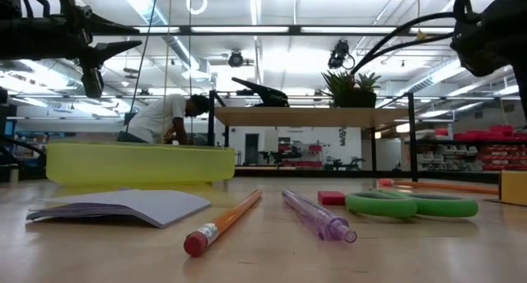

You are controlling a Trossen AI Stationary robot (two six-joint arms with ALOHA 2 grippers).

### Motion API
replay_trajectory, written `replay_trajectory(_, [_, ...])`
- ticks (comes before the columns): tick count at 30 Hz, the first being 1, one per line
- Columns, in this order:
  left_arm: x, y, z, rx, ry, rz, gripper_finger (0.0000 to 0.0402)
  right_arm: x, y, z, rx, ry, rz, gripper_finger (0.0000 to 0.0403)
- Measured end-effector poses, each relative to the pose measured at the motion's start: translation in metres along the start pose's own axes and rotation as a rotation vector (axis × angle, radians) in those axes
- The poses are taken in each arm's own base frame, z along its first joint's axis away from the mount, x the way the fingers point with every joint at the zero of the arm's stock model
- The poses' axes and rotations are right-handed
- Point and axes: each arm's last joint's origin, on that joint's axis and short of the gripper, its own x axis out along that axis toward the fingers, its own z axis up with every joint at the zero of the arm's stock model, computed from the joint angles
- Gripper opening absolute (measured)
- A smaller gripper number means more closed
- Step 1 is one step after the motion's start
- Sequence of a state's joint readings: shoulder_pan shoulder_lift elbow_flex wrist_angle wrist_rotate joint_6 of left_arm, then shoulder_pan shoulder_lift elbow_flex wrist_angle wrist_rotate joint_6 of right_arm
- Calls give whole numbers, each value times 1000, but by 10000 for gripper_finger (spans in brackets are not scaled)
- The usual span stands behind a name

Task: Pack school essentials
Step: Put the yellow crayon box into the yellow supply box

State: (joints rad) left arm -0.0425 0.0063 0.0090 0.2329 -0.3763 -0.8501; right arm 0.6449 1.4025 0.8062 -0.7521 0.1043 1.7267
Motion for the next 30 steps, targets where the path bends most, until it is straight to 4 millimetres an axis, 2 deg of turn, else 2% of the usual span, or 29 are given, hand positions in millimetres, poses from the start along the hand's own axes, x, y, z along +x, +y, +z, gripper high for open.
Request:
replay_trajectory(12, [0,1,-1,6,13,15,86,9,13,-10,102,140,62,399])
replay_trajectory(20, [0,2,-1,-4,14,16,86,15,6,-12,132,150,-39,399])
replay_trajectory(25, [0,2,-1,-13,14,16,84,15,7,-12,127,150,-30,399])
replay_trajectory(30, [0,2,-1,-13,14,16,89,15,11,-10,57,70,30,399])
